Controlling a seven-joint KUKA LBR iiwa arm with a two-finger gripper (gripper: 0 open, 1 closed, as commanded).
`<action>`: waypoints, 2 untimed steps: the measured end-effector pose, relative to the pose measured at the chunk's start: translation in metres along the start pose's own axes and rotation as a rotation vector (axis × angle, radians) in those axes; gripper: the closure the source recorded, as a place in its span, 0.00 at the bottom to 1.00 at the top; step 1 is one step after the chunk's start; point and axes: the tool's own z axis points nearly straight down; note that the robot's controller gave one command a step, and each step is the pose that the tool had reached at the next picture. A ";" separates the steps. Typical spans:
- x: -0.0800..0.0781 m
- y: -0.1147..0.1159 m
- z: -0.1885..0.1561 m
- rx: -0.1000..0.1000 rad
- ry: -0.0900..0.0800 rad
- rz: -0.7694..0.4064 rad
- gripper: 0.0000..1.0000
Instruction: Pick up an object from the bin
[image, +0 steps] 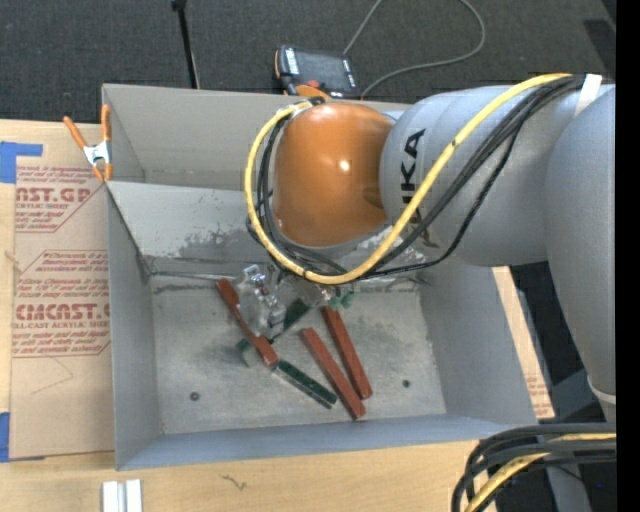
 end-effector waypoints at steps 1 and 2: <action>-0.005 -0.072 0.042 0.000 0.011 -0.069 1.00; -0.007 -0.067 0.040 -0.003 0.008 -0.074 0.00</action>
Offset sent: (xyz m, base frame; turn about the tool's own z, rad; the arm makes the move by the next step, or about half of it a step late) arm 0.0344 -0.0582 -0.0394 -0.0752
